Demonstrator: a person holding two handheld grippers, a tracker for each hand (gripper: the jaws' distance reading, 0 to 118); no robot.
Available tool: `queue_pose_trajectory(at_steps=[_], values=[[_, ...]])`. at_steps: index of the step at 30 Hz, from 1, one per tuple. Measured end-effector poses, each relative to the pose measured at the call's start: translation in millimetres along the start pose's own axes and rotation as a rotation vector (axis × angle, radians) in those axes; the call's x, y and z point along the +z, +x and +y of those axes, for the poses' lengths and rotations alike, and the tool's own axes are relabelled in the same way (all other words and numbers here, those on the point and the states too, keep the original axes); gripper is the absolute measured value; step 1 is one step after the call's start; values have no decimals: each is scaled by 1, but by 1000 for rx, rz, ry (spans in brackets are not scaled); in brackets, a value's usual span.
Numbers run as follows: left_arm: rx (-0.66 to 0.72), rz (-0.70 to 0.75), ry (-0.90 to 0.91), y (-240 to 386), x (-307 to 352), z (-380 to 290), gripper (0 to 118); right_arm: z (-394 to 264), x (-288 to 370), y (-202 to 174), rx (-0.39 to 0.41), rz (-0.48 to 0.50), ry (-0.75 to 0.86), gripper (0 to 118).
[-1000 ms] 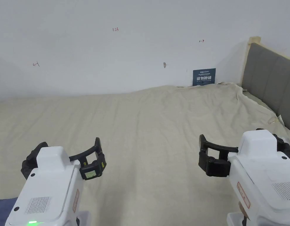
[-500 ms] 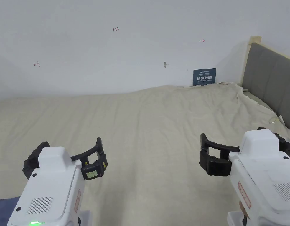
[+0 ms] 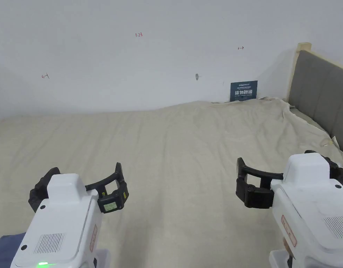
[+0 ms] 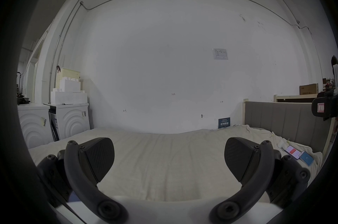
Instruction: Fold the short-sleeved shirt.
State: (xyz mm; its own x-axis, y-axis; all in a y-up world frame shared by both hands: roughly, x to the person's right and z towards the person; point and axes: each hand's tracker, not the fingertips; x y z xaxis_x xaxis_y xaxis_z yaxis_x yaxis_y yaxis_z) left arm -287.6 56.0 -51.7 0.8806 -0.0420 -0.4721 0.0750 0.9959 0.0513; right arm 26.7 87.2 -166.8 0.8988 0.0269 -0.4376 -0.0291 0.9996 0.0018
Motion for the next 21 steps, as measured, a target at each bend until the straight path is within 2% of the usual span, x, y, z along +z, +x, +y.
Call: queue_pose_trajectory(at_steps=[21], values=[[7, 11, 4, -5, 2, 1, 118, 5, 2, -3, 1, -7, 8, 118]])
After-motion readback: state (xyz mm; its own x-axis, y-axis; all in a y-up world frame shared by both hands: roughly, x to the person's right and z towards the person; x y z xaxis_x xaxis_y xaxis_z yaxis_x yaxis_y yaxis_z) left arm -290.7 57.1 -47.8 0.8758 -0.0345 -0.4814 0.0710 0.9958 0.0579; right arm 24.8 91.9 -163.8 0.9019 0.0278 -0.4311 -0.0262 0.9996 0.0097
